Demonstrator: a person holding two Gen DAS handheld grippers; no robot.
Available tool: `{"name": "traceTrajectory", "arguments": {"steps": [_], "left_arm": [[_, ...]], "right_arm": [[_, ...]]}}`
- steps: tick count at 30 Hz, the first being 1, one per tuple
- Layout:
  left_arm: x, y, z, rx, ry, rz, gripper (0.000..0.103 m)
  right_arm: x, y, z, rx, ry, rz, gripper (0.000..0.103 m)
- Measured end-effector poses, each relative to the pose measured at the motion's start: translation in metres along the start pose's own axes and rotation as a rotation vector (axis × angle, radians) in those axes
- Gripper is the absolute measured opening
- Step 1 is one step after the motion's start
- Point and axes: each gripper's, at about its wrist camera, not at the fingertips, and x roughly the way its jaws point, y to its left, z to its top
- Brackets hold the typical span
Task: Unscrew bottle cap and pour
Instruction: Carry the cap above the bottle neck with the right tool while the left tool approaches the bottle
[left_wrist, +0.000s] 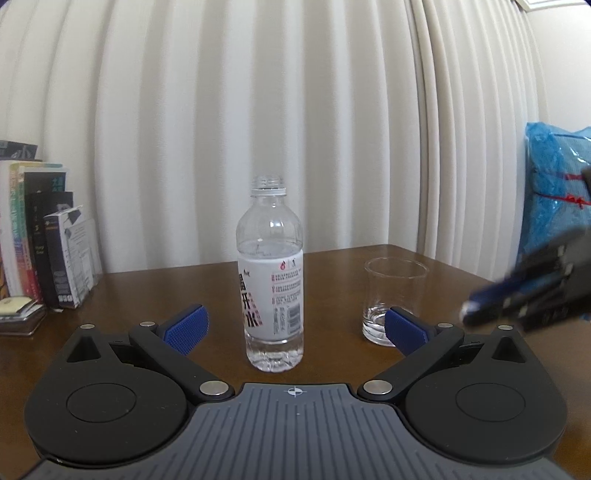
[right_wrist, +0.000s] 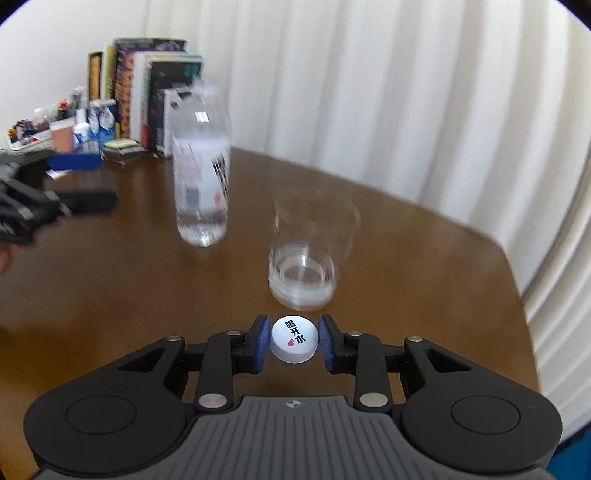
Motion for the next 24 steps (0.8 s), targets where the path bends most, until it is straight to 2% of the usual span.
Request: {"name": "traceTrajectory", "arguments": {"steps": [5, 13, 18, 24], "left_arm": [[0.022, 0.015, 0.005, -0.043, 0.003, -0.034, 0.103], [0.055, 0.033, 0.009, -0.076, -0.004, -0.038, 0.103], [0.070, 0.033, 0.009, -0.035, -0.008, -0.043, 0.103], [0.077, 0.033, 0.006, -0.012, -0.035, -0.065, 0.102]], "right_arm": [[-0.008, 0.003, 0.045, -0.060, -0.058, 0.044, 0.032], [-0.003, 0.009, 0.120, -0.148, -0.103, 0.150, 0.032], [0.004, 0.014, 0.149, -0.183, -0.112, 0.207, 0.032], [0.019, 0.019, 0.169, -0.215, -0.114, 0.237, 0.032]]}}
